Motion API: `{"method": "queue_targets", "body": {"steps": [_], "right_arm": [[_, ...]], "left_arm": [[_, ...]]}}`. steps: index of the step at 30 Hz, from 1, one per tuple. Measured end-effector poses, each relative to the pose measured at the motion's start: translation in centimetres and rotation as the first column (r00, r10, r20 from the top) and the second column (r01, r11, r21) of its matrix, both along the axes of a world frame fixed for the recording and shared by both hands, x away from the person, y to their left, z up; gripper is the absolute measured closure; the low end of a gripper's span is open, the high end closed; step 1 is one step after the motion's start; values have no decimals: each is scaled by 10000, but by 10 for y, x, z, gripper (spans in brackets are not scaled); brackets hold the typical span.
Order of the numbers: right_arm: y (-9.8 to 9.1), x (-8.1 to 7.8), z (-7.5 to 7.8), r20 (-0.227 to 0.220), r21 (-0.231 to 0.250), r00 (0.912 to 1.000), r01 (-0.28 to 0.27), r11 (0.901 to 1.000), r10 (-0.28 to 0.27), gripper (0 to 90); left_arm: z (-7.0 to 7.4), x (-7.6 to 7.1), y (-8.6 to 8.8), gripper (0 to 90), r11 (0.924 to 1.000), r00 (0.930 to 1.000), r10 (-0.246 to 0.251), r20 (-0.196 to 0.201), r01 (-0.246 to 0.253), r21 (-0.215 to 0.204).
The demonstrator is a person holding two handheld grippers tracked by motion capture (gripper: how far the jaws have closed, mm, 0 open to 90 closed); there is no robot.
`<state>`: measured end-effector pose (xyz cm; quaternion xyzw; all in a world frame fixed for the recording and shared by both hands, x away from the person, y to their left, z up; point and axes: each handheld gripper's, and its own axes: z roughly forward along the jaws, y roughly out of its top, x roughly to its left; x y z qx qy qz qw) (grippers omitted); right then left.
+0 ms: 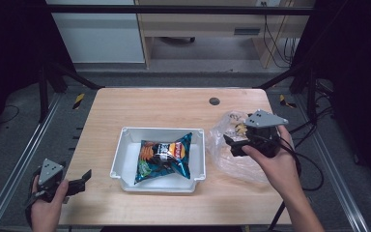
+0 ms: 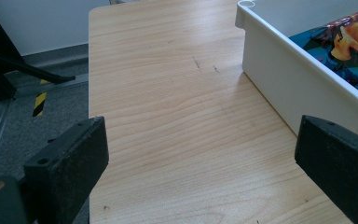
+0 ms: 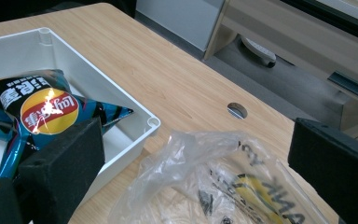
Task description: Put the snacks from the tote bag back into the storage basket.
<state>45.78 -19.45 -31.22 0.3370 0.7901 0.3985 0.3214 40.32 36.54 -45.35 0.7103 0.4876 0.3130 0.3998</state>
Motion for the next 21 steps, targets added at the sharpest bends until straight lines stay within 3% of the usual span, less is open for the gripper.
{"method": "queue_targets", "body": {"steps": [21], "right_arm": [[-23, -25, -20, 258, -26, 9971, 711, 9975, -710, 41]], "left_arm": [[-1, 1, -1, 24, 10000, 9999, -38, -104, 39, 64]]}}
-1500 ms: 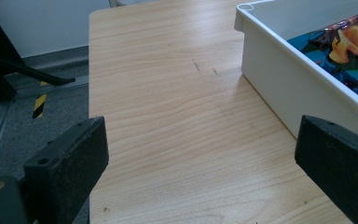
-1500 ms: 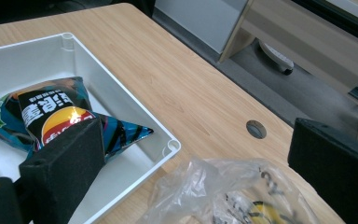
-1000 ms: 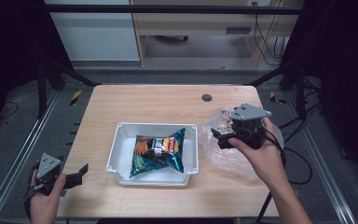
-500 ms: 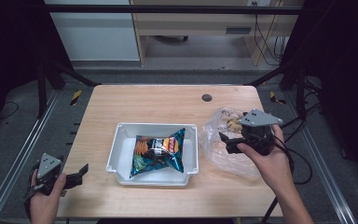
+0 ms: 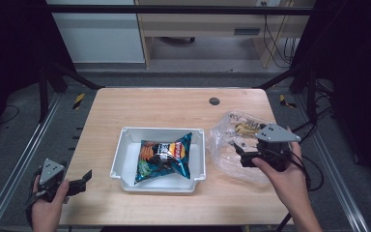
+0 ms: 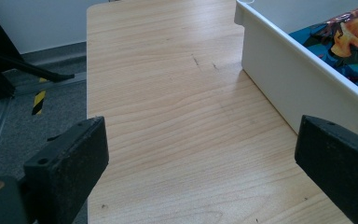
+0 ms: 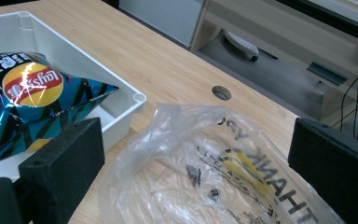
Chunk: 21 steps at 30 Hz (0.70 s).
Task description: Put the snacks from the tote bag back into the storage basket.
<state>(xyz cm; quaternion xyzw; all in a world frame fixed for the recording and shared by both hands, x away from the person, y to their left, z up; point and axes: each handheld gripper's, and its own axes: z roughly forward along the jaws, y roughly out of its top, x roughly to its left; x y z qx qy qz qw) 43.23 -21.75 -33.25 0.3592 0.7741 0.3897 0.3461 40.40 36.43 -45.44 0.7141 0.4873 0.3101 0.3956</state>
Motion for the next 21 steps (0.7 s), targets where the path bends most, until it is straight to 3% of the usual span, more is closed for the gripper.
{"method": "queue_targets", "body": {"steps": [15, 21], "right_arm": [[-4, -11, -31, -354, 38, 9990, 276, 9996, -275, 41], [-5, -13, -51, -631, -30, 9973, 371, 9993, -372, 41]], "left_arm": [[-1, 0, 0, 24, 9999, 10000, 47, -32, -46, 116], [-1, 1, -1, 24, 9999, 10000, 41, -43, -41, 136]]}}
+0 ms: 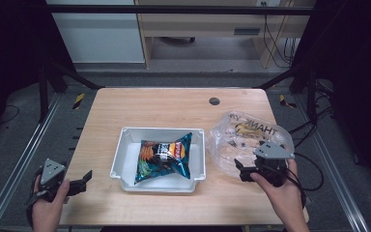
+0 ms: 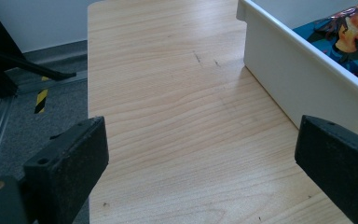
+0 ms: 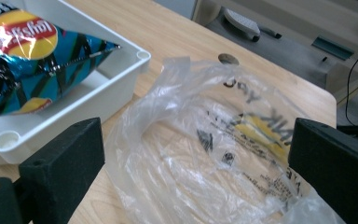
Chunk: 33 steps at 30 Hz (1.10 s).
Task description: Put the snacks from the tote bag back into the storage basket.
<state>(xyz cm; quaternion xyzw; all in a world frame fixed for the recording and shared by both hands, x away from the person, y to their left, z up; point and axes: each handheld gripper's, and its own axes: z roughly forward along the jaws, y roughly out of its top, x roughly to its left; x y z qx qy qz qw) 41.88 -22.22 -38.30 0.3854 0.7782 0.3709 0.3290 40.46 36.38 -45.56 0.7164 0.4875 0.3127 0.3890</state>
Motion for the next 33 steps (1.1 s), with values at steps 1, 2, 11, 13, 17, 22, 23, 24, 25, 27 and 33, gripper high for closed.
{"method": "queue_targets", "body": {"steps": [1, 2, 11, 13, 17, 22, 23, 24, 25, 27, 33], "right_arm": [[0, -1, -4, -51, -17, 10000, 28, 10000, -28, 41], [0, -1, -6, -69, -12, 10000, 28, 10000, -28, 41], [1, -6, -30, -276, -33, 9996, 7, 10000, -8, 41], [1, -7, -34, -348, -94, 9994, 11, 10000, -14, 41], [1, -8, -38, -373, -84, 9991, -214, 9997, 211, 41], [2, -10, -47, -586, -144, 9979, -283, 9995, 274, 40], [3, -10, -52, -725, -198, 9970, -296, 9994, 281, 40], [3, -10, -52, -725, -198, 9970, -296, 9994, 281, 40], [3, -10, -57, -862, -227, 9959, -280, 9993, 259, 41], [3, -10, -59, -930, -216, 9953, -274, 9994, 253, 43], [5, -9, -74, -1367, -1, 9894, -502, 9987, 497, 47]], "left_arm": [[0, 0, 0, 24, 10000, 10000, -4, 0, 4, 20], [0, 0, 0, 24, 10000, 10000, -18, -16, 18, 27], [-1, 0, -1, 24, 9999, 10000, -23, -55, 24, 121], [-1, 0, 0, 24, 9999, 10000, -3, -55, 4, 156], [-1, 0, -1, 24, 9999, 10000, -2, -58, 3, 153], [-1, 1, -2, 24, 9998, 10000, -43, -85, 44, 168], [-1, 1, -2, 24, 9998, 9999, -47, -88, 49, 172], [-2, 1, -2, 24, 9998, 9999, -49, -92, 50, 176], [-2, 1, -2, 24, 9998, 9999, -47, -95, 48, 171], [-2, 1, -2, 24, 9998, 9999, -50, -96, 52, 170], [-2, 1, -2, 24, 9998, 9999, -85, -145, 88, 200]]}}
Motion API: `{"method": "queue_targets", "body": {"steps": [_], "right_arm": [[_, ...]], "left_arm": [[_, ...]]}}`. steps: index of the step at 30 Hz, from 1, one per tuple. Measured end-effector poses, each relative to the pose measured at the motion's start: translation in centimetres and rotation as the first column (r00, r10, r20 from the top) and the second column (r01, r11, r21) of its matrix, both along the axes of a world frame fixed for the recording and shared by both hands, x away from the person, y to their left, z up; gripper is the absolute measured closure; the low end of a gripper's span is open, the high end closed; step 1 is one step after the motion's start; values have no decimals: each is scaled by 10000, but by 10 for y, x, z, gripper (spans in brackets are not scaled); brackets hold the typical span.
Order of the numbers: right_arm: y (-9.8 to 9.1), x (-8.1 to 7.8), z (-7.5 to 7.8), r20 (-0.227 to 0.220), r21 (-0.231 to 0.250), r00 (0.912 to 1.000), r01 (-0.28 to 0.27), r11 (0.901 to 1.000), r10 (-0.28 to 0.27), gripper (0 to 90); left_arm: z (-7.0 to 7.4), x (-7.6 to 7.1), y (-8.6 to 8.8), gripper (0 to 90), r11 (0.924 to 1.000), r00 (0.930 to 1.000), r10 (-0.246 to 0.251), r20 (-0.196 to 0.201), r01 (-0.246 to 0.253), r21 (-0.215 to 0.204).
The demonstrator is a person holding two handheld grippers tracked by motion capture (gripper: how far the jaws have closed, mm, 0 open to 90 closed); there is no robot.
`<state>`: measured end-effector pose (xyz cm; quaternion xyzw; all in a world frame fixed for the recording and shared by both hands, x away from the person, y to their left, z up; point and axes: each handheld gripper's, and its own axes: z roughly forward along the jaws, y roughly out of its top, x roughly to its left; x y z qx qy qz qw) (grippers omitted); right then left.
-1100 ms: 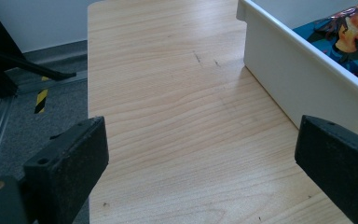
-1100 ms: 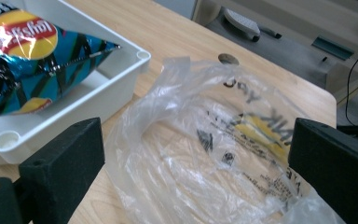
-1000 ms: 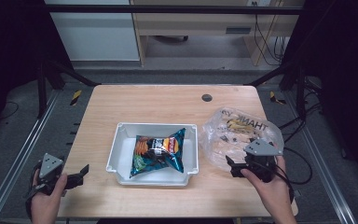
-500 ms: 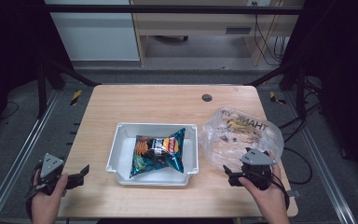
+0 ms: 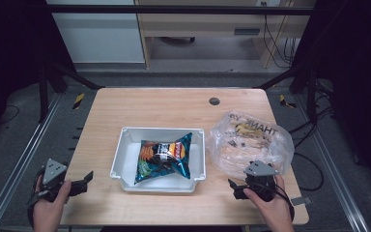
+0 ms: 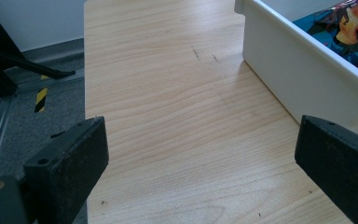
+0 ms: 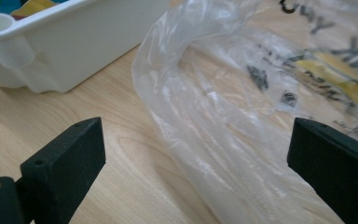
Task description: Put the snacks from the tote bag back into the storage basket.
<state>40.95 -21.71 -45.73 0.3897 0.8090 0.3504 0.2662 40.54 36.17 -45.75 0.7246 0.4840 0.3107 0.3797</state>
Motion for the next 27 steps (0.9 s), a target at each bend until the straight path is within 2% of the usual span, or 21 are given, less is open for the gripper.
{"method": "queue_targets", "body": {"steps": [1, 6, 7, 15, 20, 25, 27], "right_arm": [[1, 0, -3, -186, -63, 9998, -78, 9999, 77, 49], [2, 1, -6, -356, -76, 9992, -157, 9998, 154, 52], [2, 2, -8, -554, -127, 9983, -186, 9997, 178, 52], [5, 5, -15, -1073, -381, 9939, -299, 9988, 256, 55], [10, 6, -18, -1292, -879, 9905, -586, 9944, 470, 75], [8, 5, -16, -1030, -799, 9938, -504, 9955, 420, 73], [6, 4, -16, -1066, -784, 9939, -366, 9962, 282, 67]], "left_arm": [[0, 0, 0, 24, 10000, 10000, 1, 11, -1, 17], [0, 0, 0, 24, 10000, 10000, -19, 15, 19, 15], [0, 0, -1, 24, 10000, 10000, -33, 9, 33, 16], [0, 0, -2, 24, 9999, 9999, -101, -37, 101, 5], [-1, 1, -3, 24, 9999, 9998, -168, -61, 168, -16], [-1, 2, -4, 24, 9996, 9996, -287, -81, 287, 8], [-1, 2, -6, 24, 9993, 9992, -377, -101, 377, 22]]}}
